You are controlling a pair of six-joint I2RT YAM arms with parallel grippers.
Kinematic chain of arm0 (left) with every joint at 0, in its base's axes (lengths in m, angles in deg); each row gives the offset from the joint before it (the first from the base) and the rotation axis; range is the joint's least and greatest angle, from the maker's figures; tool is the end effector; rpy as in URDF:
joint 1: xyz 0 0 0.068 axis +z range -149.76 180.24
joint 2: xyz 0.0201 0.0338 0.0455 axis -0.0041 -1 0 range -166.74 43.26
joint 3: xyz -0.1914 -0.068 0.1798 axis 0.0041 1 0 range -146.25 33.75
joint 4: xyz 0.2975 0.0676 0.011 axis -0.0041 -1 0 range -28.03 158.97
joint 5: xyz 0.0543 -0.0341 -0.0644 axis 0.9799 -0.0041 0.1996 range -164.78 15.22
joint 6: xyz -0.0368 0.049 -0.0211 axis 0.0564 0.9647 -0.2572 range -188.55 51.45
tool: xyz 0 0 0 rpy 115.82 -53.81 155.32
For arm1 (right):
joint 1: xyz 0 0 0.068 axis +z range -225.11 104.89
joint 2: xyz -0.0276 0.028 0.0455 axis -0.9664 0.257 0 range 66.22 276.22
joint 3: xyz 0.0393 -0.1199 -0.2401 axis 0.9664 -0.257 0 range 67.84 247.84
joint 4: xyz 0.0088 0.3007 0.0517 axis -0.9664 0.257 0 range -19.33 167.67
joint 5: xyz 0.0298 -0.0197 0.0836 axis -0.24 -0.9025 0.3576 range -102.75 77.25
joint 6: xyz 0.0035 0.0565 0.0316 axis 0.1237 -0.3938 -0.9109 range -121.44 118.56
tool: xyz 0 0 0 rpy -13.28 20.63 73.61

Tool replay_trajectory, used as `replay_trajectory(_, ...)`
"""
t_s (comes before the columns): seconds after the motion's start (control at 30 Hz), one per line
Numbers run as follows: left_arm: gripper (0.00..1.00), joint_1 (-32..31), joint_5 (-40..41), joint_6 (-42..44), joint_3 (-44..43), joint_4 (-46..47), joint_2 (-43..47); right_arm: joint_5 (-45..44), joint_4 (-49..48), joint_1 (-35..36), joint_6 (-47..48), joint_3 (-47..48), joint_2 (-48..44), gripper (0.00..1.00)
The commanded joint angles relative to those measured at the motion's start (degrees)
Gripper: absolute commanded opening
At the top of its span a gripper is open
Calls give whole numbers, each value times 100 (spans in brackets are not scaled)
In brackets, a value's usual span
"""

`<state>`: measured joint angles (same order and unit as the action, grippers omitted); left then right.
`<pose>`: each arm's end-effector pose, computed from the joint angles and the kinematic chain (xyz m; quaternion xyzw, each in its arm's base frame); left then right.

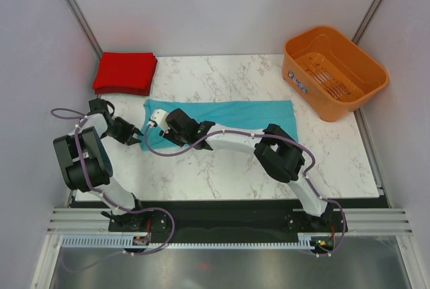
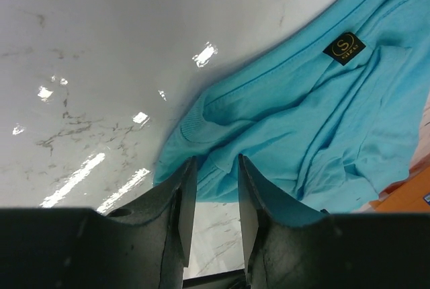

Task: Fold and stack the t-shirts
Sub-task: Fold the tshirt

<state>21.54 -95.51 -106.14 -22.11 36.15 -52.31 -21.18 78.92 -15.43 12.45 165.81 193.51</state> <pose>0.3272 0.1084 0.1189 -0.4542 0.8601 -0.1971 0.1226 0.2894 0.4801 0.1562 -0.5097 0.7360 0.1106 0.4315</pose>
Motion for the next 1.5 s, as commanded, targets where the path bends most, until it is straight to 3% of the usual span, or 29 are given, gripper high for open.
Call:
replay_trajectory(0.0, 37, 23, 253, 190, -48, 118, -23, -97, -69, 26, 131, 222, 112, 46)
replay_trajectory(0.37, 37, 23, 254, 208, -48, 109, 21, -545, -61, 44, 211, 178, 332, 44)
replay_trajectory(0.47, 37, 23, 263, 216, -48, 109, 12, -765, -192, 44, 167, 126, 306, 39)
replay_trajectory(0.6, 37, 23, 306, 234, -48, 118, -23, -801, -324, 44, 140, 46, 227, 27)
replay_trajectory(0.73, 37, 32, 438, 251, -66, 83, -111, -748, -342, 44, 140, 29, 156, 22)
replay_trajectory(0.9, 36, 23, 447, 260, -75, 47, -138, -827, -350, 35, 219, 73, 183, 0)
replay_trajectory(1.47, 37, 23, 553, 331, -48, 3, -15, -1495, -395, -475, 35, 714, 490, 0)
